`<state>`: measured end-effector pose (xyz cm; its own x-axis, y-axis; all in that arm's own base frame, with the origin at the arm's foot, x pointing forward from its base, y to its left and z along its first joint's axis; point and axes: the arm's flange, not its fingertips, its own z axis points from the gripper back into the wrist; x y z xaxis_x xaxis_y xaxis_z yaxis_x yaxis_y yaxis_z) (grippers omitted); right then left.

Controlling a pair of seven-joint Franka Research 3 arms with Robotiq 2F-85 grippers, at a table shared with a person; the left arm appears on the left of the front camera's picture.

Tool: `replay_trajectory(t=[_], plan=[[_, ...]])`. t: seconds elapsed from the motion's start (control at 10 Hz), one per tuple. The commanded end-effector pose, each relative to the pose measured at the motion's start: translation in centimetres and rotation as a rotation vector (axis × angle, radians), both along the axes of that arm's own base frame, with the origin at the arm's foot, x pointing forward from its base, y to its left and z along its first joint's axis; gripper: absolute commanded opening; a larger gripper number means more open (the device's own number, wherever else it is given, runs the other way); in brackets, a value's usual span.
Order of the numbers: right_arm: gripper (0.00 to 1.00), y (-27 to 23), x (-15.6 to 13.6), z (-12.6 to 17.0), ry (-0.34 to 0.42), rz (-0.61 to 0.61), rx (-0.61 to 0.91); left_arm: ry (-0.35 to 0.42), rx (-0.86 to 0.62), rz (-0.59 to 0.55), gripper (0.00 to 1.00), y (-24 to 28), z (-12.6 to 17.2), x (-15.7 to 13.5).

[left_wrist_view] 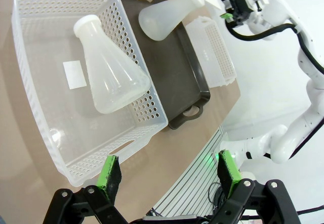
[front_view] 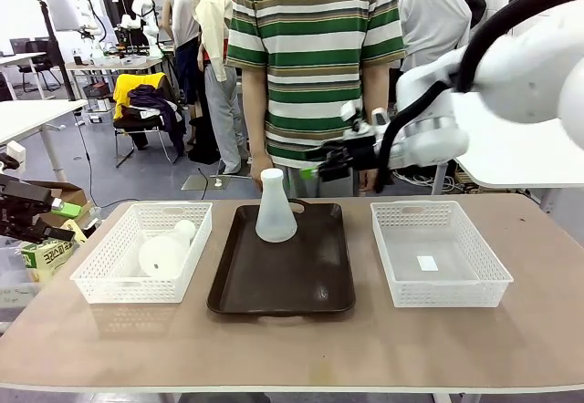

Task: Prepare the laboratory tools.
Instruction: Pick up the Big flask that the person points to.

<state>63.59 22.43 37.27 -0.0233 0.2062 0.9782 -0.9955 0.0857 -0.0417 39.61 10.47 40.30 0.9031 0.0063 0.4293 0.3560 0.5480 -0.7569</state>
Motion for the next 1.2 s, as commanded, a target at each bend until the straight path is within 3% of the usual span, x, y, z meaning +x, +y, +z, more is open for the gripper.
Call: replay_trajectory(t=[0.0,0.3,0.5,0.7,0.9,1.0,1.1], plan=[[1.0,-7.5,-2.8,3.6,-0.016,-0.111,-0.148,-0.007,-0.008,0.001,1.0,0.0,0.0,-0.1],[1.0,-18.2,-5.2,6.8,0.095,-0.343,-0.359,-0.007,-0.008,0.001,1.0,0.0,0.0,-0.1],[1.0,-22.8,-6.6,8.6,0.104,-0.443,-0.317,-0.007,-0.008,0.001,1.0,0.0,0.0,-0.1],[1.0,-25.3,-7.0,7.7,0.14,-0.527,-0.303,-0.007,-0.008,0.001,1.0,0.0,0.0,-0.1],[1.0,-25.9,-6.4,6.0,0.159,-0.519,-0.271,-0.007,-0.008,0.001,1.0,0.0,0.0,-0.1],[1.0,-25.7,-6.1,6.0,0.132,-0.526,-0.235,-0.007,-0.008,0.001,1.0,0.0,0.0,-0.1],[1.0,-26.5,-6.6,7.1,0.15,-0.518,-0.293,-0.007,-0.008,0.001,1.0,0.0,0.0,-0.1]])
